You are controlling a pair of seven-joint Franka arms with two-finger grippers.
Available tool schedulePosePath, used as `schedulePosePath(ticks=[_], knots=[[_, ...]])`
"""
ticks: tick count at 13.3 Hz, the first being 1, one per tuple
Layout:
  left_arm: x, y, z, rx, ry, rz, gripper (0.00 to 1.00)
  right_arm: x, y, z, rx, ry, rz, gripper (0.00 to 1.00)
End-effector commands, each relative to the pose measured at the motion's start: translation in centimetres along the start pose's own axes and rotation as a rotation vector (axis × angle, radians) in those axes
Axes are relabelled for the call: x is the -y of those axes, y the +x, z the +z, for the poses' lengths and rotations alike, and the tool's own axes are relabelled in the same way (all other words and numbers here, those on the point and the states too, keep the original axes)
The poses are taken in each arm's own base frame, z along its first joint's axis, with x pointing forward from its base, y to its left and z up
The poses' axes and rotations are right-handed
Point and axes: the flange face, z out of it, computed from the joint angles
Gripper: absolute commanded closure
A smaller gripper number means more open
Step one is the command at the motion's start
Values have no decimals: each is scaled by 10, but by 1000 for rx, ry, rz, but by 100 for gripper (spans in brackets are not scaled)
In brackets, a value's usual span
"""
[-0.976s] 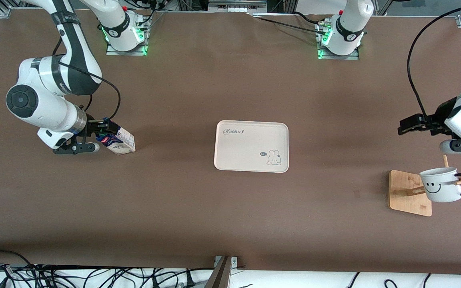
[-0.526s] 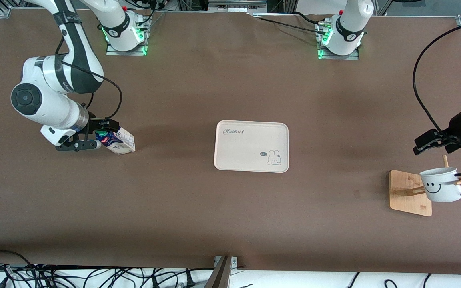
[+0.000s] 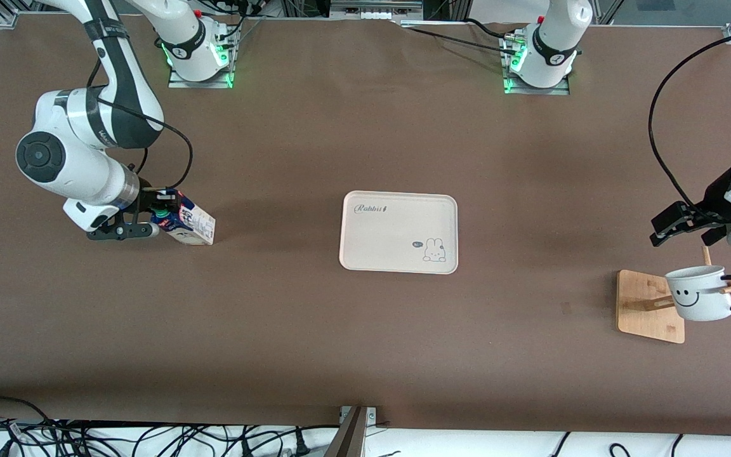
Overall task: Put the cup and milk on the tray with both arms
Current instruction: 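Close the right gripper on the milk carton and lift it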
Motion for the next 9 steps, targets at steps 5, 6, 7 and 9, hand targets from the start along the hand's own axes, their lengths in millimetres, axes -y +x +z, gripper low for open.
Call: schedulePosePath(ticks=[5, 6, 7, 9], knots=[[15, -41, -13, -156, -93, -83, 0, 95, 22, -90, 19, 54, 51, 77], [17, -49, -17, -186, -94, -88, 0, 126, 20, -92, 24, 84, 62, 77], [18, -55, -21, -203, -96, -92, 0, 166, 12, -94, 21, 97, 66, 77], [24, -57, -26, -222, -93, -103, 0, 240, -6, -82, 29, 80, 91, 77]])
